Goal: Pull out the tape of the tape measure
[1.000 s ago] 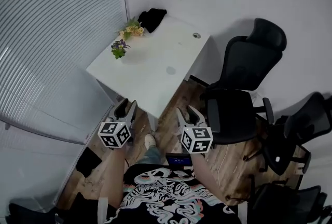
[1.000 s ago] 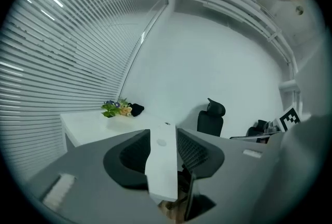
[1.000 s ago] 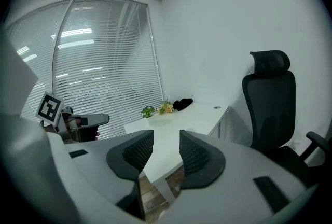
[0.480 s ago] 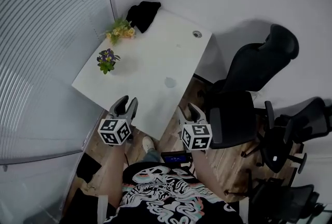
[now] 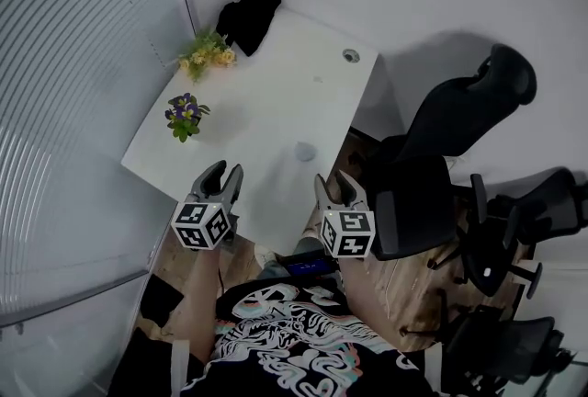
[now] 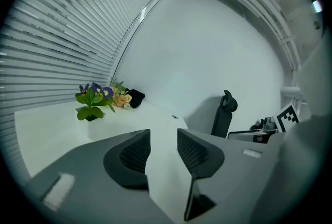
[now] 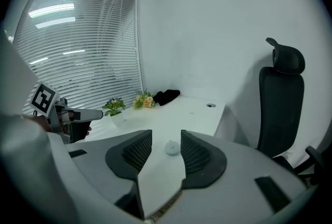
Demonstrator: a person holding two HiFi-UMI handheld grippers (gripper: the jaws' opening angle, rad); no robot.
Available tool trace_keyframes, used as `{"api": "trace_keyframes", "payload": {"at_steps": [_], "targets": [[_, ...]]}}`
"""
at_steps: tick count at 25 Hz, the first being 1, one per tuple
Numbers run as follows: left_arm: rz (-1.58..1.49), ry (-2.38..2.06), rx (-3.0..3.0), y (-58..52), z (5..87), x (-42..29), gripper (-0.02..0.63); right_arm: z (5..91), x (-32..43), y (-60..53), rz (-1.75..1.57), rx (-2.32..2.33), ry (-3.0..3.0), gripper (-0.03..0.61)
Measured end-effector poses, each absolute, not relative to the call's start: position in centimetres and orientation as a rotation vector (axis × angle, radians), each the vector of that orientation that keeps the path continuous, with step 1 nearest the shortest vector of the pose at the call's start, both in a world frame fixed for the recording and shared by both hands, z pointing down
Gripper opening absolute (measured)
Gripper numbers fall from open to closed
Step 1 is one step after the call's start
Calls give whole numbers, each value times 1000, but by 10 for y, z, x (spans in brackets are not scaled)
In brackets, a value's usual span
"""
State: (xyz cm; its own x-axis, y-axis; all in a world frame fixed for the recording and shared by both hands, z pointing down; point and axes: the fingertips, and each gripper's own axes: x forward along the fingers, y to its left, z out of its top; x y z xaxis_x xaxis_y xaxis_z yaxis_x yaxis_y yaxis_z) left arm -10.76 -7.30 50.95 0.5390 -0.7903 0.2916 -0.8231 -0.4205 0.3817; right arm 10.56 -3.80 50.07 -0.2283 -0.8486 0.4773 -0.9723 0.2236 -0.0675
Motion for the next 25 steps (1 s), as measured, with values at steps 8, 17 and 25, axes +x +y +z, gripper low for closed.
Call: {"api": "trace_keyframes", "payload": {"at_steps": [8, 17, 25], "targets": [[69, -1340, 2276, -92, 504, -114, 149, 502, 101, -65, 528, 1643, -2182, 181], [104, -1341, 2254, -107, 519, -107, 149, 524, 108, -82, 568, 1597, -2172, 193], [171, -1339, 2221, -112, 538, -102, 149, 552, 108, -95, 638, 1523, -2154, 206]]}}
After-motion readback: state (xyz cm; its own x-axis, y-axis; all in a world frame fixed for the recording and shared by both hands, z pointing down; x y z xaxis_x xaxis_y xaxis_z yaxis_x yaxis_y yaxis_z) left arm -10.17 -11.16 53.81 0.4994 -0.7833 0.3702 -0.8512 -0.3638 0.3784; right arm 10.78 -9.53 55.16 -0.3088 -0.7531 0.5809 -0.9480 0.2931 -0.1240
